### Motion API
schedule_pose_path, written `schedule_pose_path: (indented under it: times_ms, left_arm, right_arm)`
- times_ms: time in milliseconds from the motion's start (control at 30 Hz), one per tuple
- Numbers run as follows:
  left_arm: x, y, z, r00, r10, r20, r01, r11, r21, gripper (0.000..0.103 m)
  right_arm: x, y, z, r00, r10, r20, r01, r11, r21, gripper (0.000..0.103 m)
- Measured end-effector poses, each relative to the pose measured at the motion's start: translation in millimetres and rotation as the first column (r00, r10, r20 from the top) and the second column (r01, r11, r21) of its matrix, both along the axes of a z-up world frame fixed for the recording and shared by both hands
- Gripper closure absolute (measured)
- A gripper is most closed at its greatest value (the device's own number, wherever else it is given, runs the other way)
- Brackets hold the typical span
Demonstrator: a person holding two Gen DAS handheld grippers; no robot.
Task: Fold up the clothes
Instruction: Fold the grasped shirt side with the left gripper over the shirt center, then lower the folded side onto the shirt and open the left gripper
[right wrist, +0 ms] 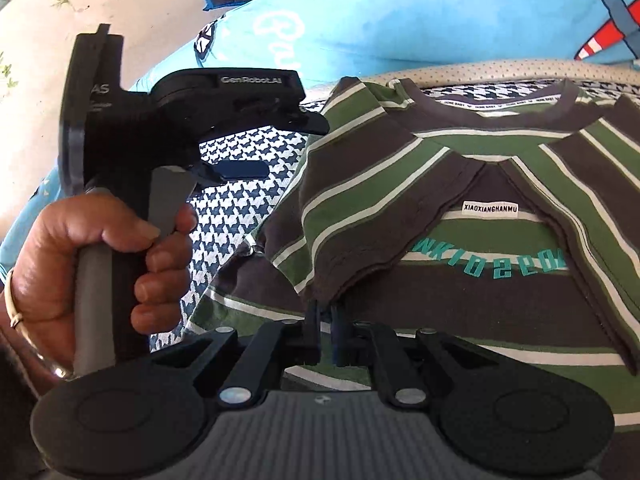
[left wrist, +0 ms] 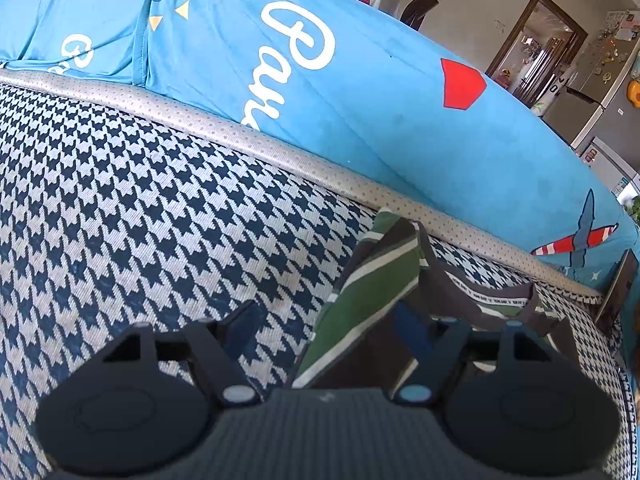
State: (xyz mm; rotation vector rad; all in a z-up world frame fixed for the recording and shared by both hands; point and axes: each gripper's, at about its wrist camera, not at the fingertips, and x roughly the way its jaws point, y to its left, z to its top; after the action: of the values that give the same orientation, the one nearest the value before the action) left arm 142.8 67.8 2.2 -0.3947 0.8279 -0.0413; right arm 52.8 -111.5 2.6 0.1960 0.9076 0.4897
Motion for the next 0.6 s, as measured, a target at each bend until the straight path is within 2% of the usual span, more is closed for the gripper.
schedule_pose_path:
  times_ms: [200,333,600]
  left_arm:
    - [7.9,-6.9,-2.5,1.000,-0.002,0.020,0.002,1.000,0.016,0.030]
    - [16.1,-12.1,-7.3,1.000,-0.015,0.019,0.015,0.999,0.049,0.030]
    - [32.5,-15.0,-14.3,1.000,0.002,0.030,-0.006,0.993,0.117,0.030]
  right_arm:
    - [-3.6,1.6,4.1,0.999,0.015,0.035,-0.014,0.999,-0.037,0.096]
    - [-6.3,0.4,5.7,0.998,0.026,0.053,-0.023,0.998,-0.060,0.091]
    - [-10.5,-8.2,6.1,0.997,0.035,0.075,-0.027,0.995,-0.097,0.091]
